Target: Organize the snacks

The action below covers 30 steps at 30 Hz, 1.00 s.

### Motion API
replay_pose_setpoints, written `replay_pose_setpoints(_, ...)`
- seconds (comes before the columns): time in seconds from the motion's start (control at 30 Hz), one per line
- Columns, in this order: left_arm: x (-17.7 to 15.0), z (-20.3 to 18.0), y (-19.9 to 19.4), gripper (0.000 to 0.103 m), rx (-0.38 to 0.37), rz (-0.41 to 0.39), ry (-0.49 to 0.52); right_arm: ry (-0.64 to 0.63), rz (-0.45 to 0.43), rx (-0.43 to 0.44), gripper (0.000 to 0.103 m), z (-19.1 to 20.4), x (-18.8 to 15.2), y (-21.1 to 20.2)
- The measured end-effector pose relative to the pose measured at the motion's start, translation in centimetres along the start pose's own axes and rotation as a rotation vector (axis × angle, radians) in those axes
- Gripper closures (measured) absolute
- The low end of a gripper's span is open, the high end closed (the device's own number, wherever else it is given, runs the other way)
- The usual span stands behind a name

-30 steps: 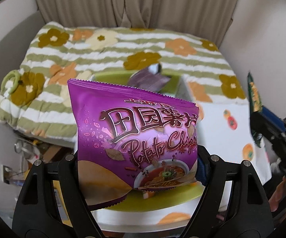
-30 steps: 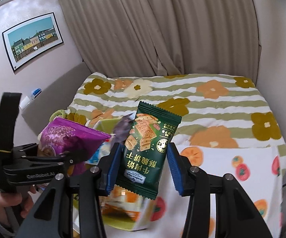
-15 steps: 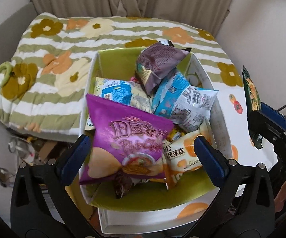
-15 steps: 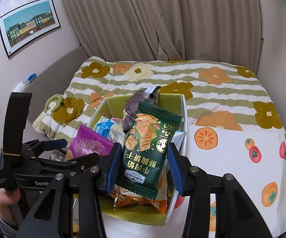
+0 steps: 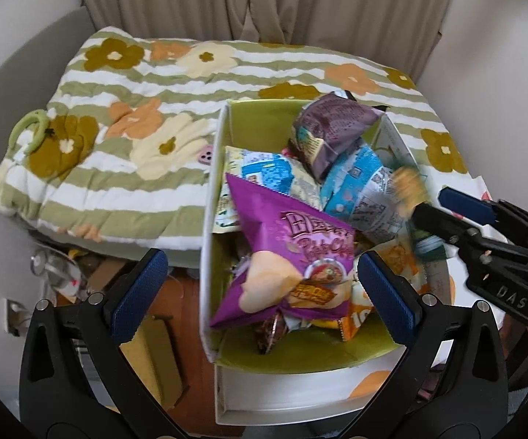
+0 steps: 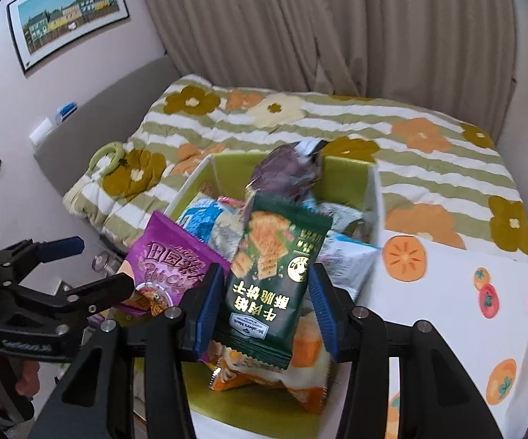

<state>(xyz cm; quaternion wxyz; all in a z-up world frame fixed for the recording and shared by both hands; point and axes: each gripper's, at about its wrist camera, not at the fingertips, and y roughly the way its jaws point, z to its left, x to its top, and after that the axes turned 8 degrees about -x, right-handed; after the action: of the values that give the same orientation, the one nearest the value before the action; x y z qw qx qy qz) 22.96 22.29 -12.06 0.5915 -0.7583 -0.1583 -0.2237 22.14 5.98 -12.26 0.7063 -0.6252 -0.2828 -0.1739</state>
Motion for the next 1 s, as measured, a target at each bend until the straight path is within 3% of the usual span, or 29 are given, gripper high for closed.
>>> replay_pose_setpoints(0.03,-0.1,0.2,0.0,0.000,0.000,0.004,0.001,-0.003,0.011,0.013,0.038,0.3,0.1,0.4)
replay_pose_setpoints(0.1,-0.3,0.7,0.3,0.000,-0.027,0.019,-0.005,0.001,0.012,0.009,0.015,0.6,0.0,0.8)
replay_pose_setpoints(0.13,-0.6,0.8,0.4,0.000,-0.031,0.023,-0.010,0.009,0.004,-0.010,0.013,0.6,-0.2,0.7)
replay_pose_setpoints(0.4,-1.7,0.7,-0.2,0.000,-0.026,0.019,0.026,0.072,0.004,-0.043,0.012,-0.2,-1.5,-0.6)
replay_pose_setpoints(0.63,-2.6,-0.7,-3.7,0.000,0.010,-0.040,0.040,0.082,-0.070,-0.060,0.012,0.1,-1.7,-4.6)
replay_pose_setpoints(0.8,-3.5,-3.9,-8.5,0.000,0.043,-0.149,0.064,0.079,-0.156,-0.074,0.012,-0.4,-2.4,-9.6)
replay_pose_setpoints(1.0,-6.4,-10.1,-15.8,0.000,0.043,-0.340,0.098,0.071,-0.282,-0.150,0.012,-2.4,-5.0,-18.1)
